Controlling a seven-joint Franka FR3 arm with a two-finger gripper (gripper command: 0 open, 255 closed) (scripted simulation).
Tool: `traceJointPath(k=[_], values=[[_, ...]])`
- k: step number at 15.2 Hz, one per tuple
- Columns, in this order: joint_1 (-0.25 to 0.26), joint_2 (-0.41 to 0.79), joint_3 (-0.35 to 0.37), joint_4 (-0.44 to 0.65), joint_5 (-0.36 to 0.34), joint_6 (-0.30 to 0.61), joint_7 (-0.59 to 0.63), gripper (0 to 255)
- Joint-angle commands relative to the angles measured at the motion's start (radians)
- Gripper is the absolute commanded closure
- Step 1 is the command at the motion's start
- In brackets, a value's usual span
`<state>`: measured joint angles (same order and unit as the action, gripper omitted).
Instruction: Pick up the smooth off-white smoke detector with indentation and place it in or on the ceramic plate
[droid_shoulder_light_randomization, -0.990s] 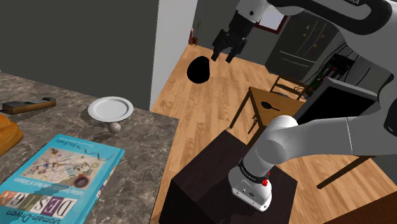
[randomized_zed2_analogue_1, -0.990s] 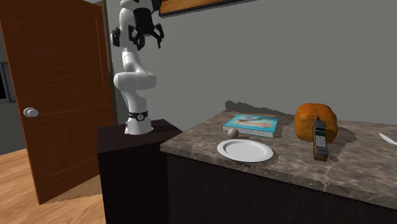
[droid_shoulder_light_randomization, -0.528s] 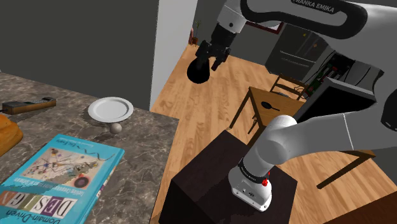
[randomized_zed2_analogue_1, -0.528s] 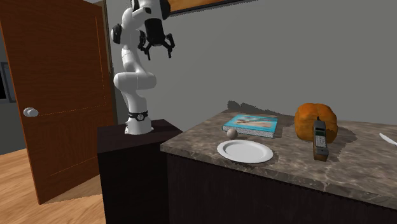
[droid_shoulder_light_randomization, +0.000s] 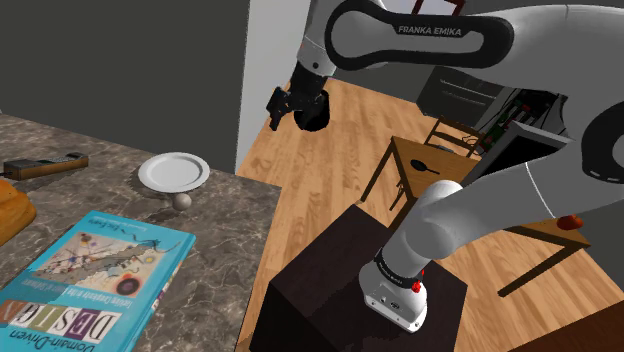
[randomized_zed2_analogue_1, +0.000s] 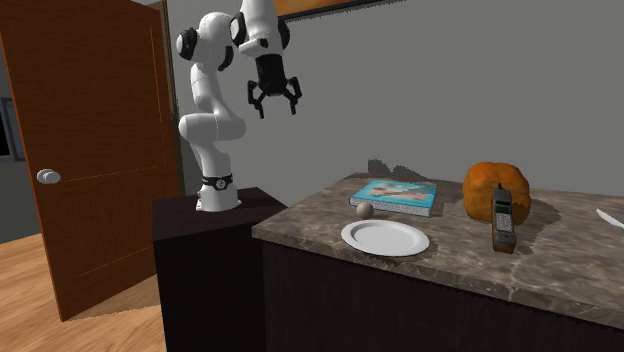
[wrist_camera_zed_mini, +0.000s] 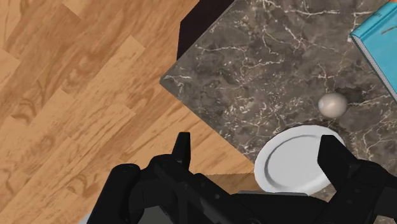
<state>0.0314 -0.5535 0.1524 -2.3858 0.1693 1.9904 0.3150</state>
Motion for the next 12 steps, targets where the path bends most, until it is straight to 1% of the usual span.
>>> traceJointPath(k=[1, 7, 12], values=[[0.008, 0.054, 0.031, 0.0, 0.006, 0.058, 0.027, 0], [0.019, 0.245, 0.113, 0.036, -0.006, 0.215, 0.108, 0], [0.026, 0.424, 0.172, 0.101, -0.058, 0.327, 0.194, 0]])
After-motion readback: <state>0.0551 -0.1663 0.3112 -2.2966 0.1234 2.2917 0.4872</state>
